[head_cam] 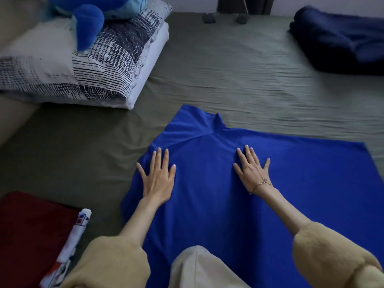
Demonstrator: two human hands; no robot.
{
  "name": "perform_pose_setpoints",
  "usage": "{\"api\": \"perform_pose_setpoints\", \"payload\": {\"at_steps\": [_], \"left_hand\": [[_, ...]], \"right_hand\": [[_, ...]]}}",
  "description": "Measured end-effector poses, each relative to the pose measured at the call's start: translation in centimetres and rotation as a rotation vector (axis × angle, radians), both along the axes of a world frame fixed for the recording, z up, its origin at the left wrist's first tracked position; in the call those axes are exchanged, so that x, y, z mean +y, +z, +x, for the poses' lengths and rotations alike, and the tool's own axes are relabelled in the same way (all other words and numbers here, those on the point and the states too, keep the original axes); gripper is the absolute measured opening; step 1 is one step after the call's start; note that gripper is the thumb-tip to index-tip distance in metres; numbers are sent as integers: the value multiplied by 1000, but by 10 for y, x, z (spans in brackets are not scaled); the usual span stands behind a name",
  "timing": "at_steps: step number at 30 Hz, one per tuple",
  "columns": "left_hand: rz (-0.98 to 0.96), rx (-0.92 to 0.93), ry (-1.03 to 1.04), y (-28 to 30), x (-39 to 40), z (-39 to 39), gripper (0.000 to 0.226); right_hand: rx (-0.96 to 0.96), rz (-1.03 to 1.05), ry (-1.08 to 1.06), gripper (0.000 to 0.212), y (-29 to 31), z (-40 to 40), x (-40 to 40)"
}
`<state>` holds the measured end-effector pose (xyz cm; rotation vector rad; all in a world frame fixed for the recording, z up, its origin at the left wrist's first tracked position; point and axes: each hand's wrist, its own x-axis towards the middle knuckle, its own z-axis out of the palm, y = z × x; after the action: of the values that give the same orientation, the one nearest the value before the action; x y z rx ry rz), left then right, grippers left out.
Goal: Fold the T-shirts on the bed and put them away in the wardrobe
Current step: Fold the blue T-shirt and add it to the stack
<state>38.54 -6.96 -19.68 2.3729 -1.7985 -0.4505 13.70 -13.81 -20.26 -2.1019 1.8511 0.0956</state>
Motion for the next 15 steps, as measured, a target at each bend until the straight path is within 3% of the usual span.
{"api": "perform_pose_setpoints", "payload": {"at_steps": [15], "left_hand": [[24, -17, -251, -18, 93, -107, 55]], "right_hand": [[67, -24, -22, 56, -12, -110, 103]]}}
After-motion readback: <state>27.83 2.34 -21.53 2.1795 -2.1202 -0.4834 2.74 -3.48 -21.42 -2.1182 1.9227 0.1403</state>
